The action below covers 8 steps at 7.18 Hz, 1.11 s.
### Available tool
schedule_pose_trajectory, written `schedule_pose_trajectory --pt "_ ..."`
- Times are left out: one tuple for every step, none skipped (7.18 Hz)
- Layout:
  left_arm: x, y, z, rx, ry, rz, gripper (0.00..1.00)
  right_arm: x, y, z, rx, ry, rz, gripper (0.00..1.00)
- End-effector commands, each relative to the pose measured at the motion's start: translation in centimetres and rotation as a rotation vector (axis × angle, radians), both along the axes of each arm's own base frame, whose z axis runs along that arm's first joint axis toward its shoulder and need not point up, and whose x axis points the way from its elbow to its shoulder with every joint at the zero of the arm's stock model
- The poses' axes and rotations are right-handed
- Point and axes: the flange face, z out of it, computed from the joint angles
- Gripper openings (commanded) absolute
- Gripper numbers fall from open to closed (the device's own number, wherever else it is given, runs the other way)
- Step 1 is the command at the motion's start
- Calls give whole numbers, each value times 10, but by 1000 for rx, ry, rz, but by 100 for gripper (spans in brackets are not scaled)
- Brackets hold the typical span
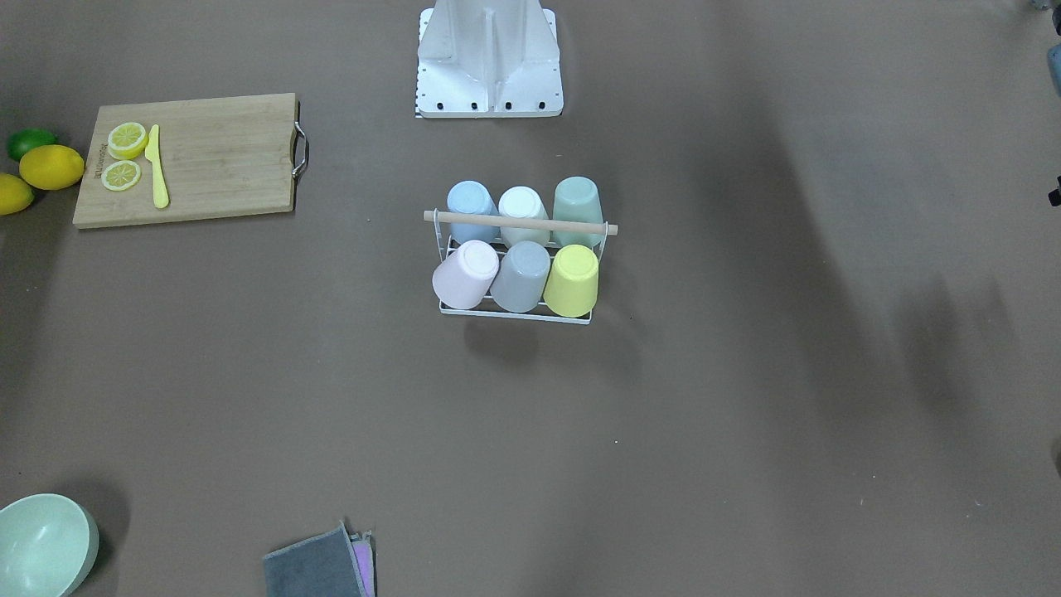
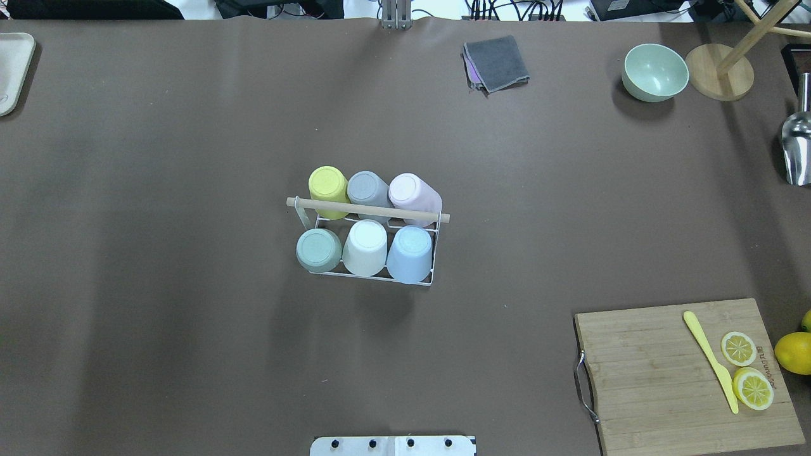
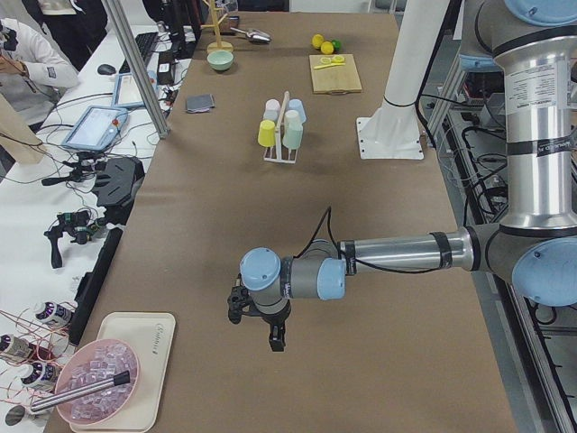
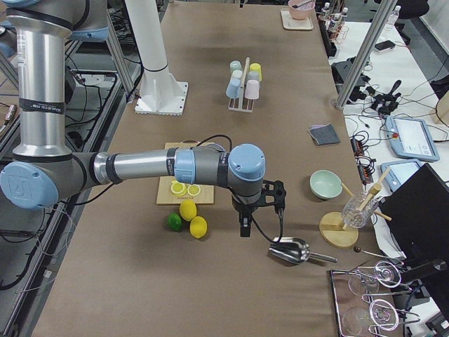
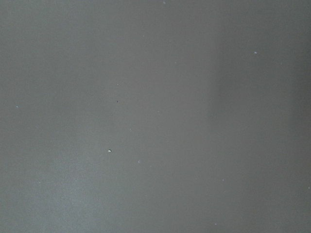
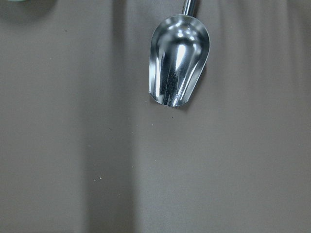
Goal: Place cup on cup holder
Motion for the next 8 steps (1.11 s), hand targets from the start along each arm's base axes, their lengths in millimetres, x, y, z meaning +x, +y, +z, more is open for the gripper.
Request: schedule_pose_trajectory --pt "1 -1 0 -3 -1 1 98 5 1 1 11 51 0 100" --pt "2 -2 -1 -1 0 4 98 8 3 -4 21 78 4 100" --pt "1 -2 -5 8 0 1 98 13 4 -12 38 79 17 100" --pt "1 1 -4 6 0 2 98 14 4 -14 40 99 20 100" --pt "0 2 -4 5 0 1 98 14 6 -12 33 96 19 100" --pt "0 2 -5 7 0 0 98 12 7 -6 20 85 17 100" --pt "0 1 -15 18 0 -1 98 11 13 2 4 78 16 100" --pt "0 1 -23 19 0 -1 98 11 13 7 -7 80 16 100"
